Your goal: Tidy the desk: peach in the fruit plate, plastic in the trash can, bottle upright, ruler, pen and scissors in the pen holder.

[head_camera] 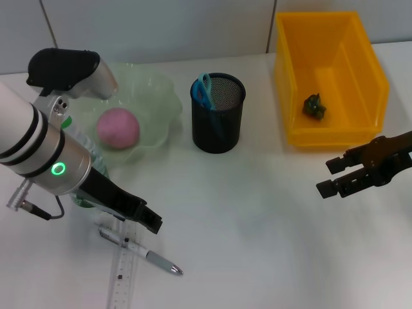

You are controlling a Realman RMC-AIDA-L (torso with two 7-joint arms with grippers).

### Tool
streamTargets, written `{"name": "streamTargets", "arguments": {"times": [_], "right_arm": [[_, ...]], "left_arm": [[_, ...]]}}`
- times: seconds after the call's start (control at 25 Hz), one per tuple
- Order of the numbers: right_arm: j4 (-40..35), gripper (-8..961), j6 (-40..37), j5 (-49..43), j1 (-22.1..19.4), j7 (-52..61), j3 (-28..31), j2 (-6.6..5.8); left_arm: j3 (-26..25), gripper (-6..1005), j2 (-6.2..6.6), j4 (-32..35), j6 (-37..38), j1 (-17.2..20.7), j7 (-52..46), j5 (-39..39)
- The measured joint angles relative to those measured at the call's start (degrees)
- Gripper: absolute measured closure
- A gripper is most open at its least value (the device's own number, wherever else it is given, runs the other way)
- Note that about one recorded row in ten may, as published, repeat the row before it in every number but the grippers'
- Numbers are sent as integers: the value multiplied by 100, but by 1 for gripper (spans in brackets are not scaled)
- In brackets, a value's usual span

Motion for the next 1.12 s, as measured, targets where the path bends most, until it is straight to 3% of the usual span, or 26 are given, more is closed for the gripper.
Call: {"name": "streamTargets", "arguments": {"times": [1.12], "right_arm": [[2, 115, 10, 0, -18, 112, -3, 4]], "left_arm": [[132, 276, 9, -412, -533, 58, 13, 175]]}}
